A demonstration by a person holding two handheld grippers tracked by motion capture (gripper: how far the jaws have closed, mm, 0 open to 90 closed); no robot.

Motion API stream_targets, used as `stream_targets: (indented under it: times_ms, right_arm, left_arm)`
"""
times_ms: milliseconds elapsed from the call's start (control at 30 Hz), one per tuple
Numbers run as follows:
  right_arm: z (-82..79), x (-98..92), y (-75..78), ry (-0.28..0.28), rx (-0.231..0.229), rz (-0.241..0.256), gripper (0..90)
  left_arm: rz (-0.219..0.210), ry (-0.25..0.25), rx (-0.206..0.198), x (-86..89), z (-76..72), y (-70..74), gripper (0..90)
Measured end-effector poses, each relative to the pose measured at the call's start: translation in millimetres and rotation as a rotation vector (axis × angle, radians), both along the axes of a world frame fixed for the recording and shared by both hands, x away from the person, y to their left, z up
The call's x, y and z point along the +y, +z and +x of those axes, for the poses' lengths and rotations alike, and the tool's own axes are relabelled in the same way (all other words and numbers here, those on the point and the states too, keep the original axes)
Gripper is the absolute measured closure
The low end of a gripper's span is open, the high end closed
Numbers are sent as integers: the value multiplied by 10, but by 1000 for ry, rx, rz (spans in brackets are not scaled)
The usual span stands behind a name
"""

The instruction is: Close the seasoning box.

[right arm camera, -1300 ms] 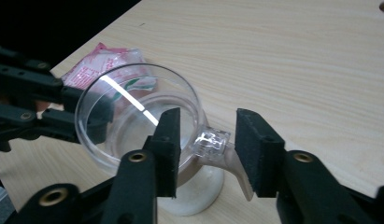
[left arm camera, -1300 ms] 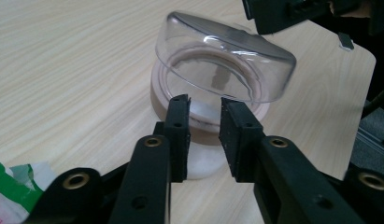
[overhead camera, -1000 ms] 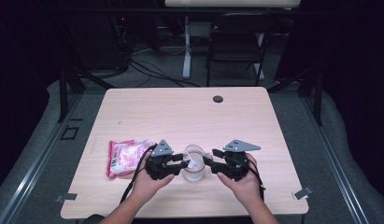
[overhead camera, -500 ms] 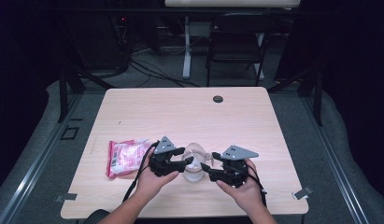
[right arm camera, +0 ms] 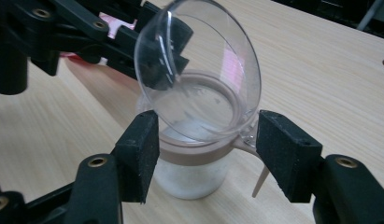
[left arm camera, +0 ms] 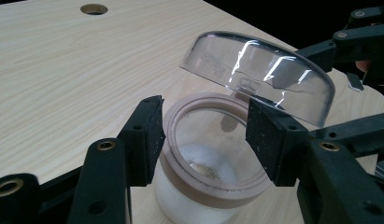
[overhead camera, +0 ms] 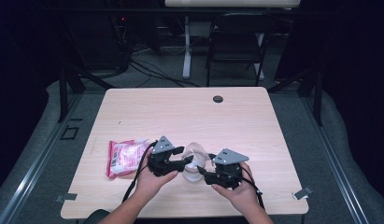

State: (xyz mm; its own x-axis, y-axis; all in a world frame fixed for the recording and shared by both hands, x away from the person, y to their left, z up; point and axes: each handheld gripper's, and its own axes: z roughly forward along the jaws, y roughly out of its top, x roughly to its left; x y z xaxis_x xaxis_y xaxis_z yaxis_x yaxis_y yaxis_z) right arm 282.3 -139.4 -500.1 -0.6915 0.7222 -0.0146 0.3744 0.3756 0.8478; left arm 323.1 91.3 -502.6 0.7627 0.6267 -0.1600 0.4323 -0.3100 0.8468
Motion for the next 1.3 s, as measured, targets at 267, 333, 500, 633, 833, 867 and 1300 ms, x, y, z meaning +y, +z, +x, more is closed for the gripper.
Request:
stream_targets:
  times_ms: [267,333,500,633,833,867,1300]
  right_arm:
    - [57,16,-91,-15,10,-12,392]
    - [59,22,-97,-11,7,-16,388]
    - [66,27,-99,-13,2,-17,386]
    - [70,28,-99,-14,-1,-22,385]
    - [79,28,-94,-18,2,-24,383]
    - [84,27,-94,-16,2,-24,383]
    - [101,10,-86,-16,5,-7,419]
  left_arm:
    - [37,-7,24,-15,11,-41,451]
    - [44,-2,30,-14,18,-62,443]
    - [61,8,29,-4,24,-89,436]
    - [72,13,34,-7,32,-117,432]
    - [56,0,62,-3,45,-174,434]
    - [54,-3,65,-1,42,-175,448]
    - [50,3,28,4,16,-187,543]
